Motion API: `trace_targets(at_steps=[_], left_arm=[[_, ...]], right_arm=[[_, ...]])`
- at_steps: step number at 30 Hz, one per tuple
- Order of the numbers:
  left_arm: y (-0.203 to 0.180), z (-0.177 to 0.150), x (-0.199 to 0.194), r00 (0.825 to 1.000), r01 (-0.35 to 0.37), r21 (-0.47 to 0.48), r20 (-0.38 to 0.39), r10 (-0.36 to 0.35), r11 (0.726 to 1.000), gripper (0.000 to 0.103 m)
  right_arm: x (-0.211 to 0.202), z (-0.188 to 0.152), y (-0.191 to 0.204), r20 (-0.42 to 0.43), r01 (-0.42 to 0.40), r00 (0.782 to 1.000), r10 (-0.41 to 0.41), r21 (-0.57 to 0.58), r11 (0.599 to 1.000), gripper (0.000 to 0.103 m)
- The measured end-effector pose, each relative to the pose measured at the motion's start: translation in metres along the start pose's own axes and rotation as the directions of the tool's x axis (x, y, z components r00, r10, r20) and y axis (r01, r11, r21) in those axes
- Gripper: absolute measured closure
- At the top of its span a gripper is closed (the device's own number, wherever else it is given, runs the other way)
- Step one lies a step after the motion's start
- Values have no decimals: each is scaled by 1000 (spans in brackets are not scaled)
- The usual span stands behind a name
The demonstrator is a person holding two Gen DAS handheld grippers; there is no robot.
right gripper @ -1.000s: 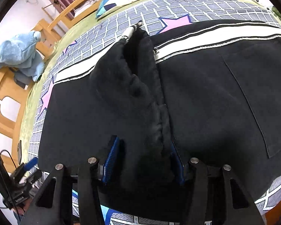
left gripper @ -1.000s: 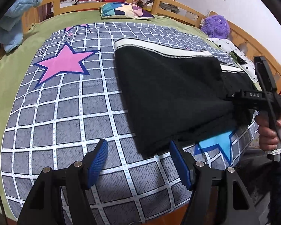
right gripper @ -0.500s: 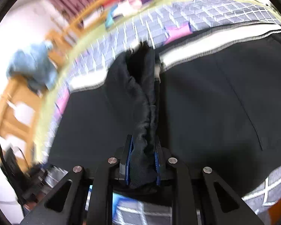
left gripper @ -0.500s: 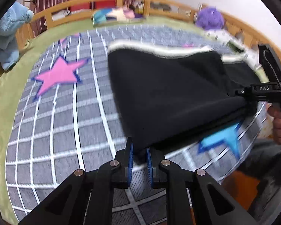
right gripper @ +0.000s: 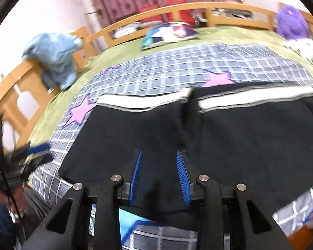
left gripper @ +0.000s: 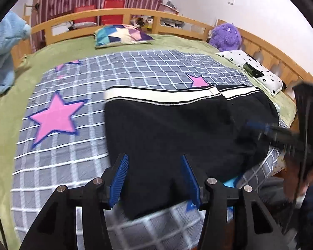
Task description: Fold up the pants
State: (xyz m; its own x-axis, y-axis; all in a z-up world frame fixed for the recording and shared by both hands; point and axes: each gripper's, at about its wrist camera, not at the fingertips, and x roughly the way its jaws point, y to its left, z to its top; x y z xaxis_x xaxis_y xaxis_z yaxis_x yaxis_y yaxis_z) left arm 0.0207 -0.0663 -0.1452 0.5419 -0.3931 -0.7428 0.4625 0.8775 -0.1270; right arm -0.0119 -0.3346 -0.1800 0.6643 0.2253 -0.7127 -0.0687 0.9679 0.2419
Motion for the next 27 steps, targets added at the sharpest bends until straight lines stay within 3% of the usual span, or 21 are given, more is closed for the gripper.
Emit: trace_targets(at_steps=[4,7,10,14,16,17,19,20,22,25,27], left_arm=[[-14,-28,42,989,-70,86,-127,80,994,53],[-13,-35,37,991,-66,123,-108,79,990,53],[1,-18,28,992,-5,44,-125,11,999,51],[22,9,28,994,-4,-16,-105,2,1000,48],[31,17,34,994,-7,-41,-108,2,999,48],[35,19,40,993,3,-50,-117,-9,999,48],[39,14,56,985,46,-77,-164,-58,996,48],[40,11,61,981,52,-79,-181,-65,995,48],[36,2,70,977,55,-54,-202,-65,997,48],[28,0,70,982,37,-6,-186,-37,999,48],[29,3,69,983,42,-25,-179,-46,999,48]], right_arm=[[47,-25,7,-158,78,983,-89,-75,994,71],[40,-25,12,-150,74,984,-96,-145,987,71],[22,1,6,-120,66,989,-85,-155,986,70],[17,53,-8,-20,78,997,-80,-100,992,48],[43,76,-21,-54,112,992,-116,-61,992,45],[60,81,-23,-93,112,989,-115,-41,993,49],[95,91,-30,-187,74,980,-71,11,997,91],[106,96,-31,-205,63,977,-59,12,998,93],[103,104,-34,-108,111,988,-113,-25,993,93],[120,106,-51,-174,108,980,-97,56,993,93],[130,98,-43,-181,148,972,-149,-17,989,92]])
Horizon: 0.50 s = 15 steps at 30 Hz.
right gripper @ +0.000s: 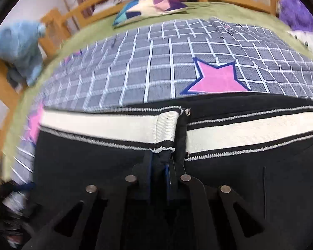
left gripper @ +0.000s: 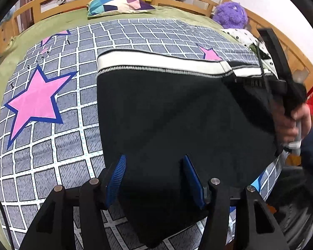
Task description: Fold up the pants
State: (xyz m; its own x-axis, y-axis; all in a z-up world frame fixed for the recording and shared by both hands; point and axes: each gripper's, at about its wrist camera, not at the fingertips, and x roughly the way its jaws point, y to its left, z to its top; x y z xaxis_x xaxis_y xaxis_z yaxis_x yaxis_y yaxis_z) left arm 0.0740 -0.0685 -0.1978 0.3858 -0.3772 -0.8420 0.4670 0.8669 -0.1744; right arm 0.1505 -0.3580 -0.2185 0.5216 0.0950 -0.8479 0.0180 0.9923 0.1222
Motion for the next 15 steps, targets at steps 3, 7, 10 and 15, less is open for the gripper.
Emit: trace_targets(at_steps=[3,7,10,15], left_arm=[[10,2,-8,1000,16,-60,12,-16,998,48],[24,4,-12,999,-2,-144,32,7,990,48],[25,5,-10,1000,-12,-168,16,15,986,48],[18,0,-14,995,-94,-147,15,97,985,48]], right_arm=[[-16,-5,12,-11,48,999,-49,-82,995,87],[-62,-29,10,66,-20,998,21,-6,1000,72],[-54,-64,33,8,3,1000,-3,-83,997,72],[-42,-97,54,83,162,986,-147,-223,961,72]])
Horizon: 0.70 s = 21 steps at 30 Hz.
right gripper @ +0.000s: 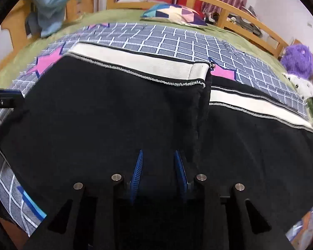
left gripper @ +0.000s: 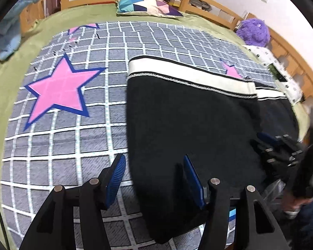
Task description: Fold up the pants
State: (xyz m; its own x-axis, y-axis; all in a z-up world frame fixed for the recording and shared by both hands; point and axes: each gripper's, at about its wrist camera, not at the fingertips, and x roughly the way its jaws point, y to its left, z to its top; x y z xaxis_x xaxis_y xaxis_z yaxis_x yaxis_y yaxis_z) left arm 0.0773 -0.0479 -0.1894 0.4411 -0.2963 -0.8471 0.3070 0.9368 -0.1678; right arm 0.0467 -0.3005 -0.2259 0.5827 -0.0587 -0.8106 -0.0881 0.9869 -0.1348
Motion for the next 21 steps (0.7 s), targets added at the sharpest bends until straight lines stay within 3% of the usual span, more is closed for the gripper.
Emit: trace_targets(at_steps=[2,4,7,8,10,12,16,18,21], left_arm=[[2,0,-4,1000,-14,-4,2,14,1000,48],[6,2,-7,1000,-17,-16,-2,17,1000,48],[11,8,-7,1000,-20,-34,11,21,999,48],[11,9,-7,1000,-25,-39,18,26,999,48],[11,14,-4,999,-27,-41,36,29,999,48],[11,20,3,999,-29,-58,42,32,998,48],[19,30,31,999,54,-132,0,-55,990,48],[25,34,47,997,71,-156,-21,-76,985,48],[29,40,57,993,116,-156,9,-116,981,48]], right_arm=[[-17,3,-17,1,-61,998,61,75,995,72],[-44,-3,-51,55,-84,996,76,176,981,67],[-74,-19,-121,76,18,996,-43,305,952,42],[-78,-25,-149,50,74,994,-98,354,932,36],[-82,-43,-200,3,133,989,-149,437,889,36],[-85,-68,-264,-43,177,982,-186,581,794,37],[-71,-98,-334,-13,87,994,-112,723,685,37],[-52,-104,-353,13,30,998,-60,751,660,38],[-30,-114,-370,50,-46,999,11,770,636,41]])
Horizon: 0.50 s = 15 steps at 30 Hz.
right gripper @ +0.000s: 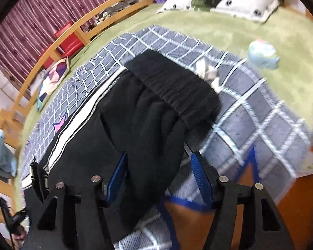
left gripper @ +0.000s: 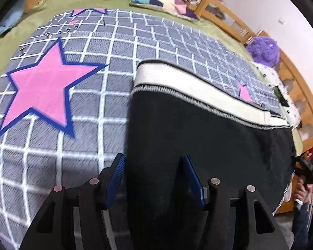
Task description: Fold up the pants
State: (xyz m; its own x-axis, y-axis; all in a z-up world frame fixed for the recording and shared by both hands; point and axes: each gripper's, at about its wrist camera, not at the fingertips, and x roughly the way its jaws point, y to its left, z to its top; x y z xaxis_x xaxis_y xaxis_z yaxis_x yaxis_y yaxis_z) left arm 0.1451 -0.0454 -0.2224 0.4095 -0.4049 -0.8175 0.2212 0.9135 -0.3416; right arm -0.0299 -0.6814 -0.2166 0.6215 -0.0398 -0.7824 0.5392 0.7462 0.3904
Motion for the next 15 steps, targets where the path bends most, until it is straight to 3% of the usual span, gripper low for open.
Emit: trace_targets(at_steps=[5,7,8,9,10,11,12,15], left_arm=[[1,16,17,999,46,-4,-7,-46,999,48],[-2,23,23,999,47,2,-26,-47,999,48],[-3,25,23,998,44,3,-33,-44,999,55],[-3,26,22,998,47,-4,-36,-47,999,73],[-4,28,20,998,53,-19,-36,-54,998,81],[-6,31,13,997,75,-22,-25,-76,997,91],[-9,33,7,996,87,-17,-15,-87,996,91],[-24,44,-21,996,88,34,29,-89,996,91]], right_arm=[[28,7,-6,26,-85,996,84,23,996,34],[41,15,-5,23,-84,996,83,39,996,34],[43,17,-1,19,-55,998,54,42,998,41],[43,20,3,17,-24,1000,24,24,999,59],[39,20,8,18,4,1000,-4,-1,1000,66],[32,21,15,24,-18,1000,18,-17,1000,84],[23,22,23,50,-25,998,26,-22,999,85],[-10,23,71,159,58,987,-40,-111,992,88]])
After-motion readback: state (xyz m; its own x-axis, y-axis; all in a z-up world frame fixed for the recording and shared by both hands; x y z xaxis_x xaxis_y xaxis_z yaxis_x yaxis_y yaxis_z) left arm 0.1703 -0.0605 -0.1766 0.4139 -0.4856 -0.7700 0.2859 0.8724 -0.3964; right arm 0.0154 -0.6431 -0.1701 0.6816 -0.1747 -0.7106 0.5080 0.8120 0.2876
